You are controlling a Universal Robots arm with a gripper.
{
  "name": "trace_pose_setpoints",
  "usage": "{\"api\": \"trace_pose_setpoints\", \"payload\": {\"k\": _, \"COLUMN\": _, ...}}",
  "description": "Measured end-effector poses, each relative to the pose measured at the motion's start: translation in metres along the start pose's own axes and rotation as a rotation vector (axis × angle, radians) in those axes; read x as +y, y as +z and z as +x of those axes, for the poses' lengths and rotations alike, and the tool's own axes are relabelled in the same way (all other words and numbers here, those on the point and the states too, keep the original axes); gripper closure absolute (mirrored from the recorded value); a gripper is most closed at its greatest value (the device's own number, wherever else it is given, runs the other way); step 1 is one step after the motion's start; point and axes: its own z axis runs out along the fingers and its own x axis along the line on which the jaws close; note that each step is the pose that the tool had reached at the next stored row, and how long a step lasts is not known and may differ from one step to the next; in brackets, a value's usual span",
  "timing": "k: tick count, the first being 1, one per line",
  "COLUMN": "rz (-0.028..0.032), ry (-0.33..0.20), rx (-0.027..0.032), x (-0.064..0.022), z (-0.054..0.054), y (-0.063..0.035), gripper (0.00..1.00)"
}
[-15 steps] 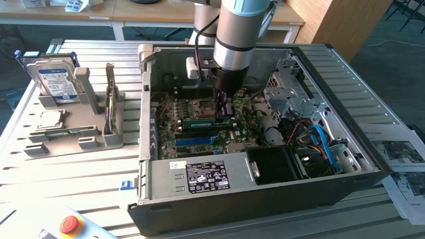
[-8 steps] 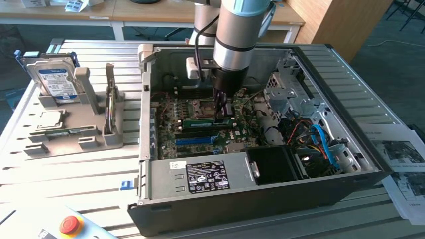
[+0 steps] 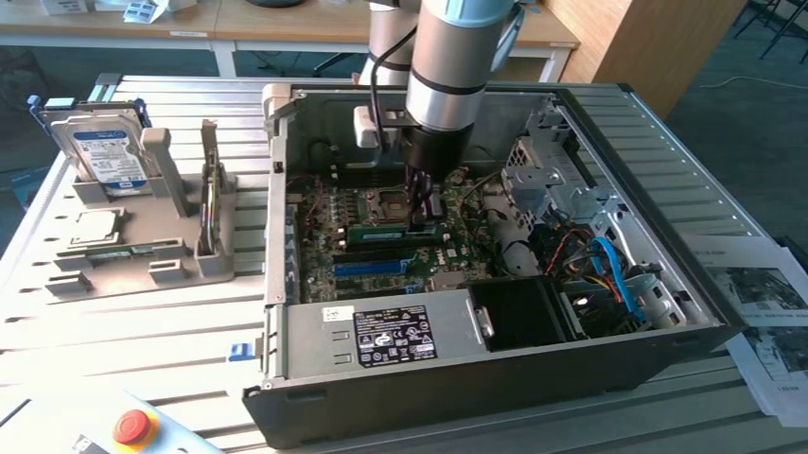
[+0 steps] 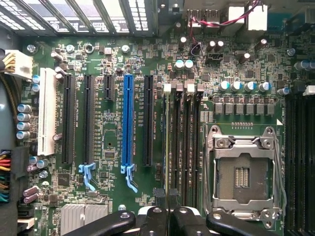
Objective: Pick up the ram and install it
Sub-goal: 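Insert the ram into the slot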
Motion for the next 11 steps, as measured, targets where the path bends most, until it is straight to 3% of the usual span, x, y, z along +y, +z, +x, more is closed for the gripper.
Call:
{"api": "trace_pose_setpoints", "payload": {"k": 7, "rz": 0.0000, "ry": 0.000, "rx": 0.0000, "x": 0.0000, "z": 0.0000, "y": -0.0010, "gripper": 0.88}}
{"api": "trace_pose_setpoints", "payload": {"k": 11, "rz": 0.0069, "ry": 0.000, "rx": -0.0001, "x": 0.0000, "z": 0.0000, "y": -0.0010, "gripper": 0.88}}
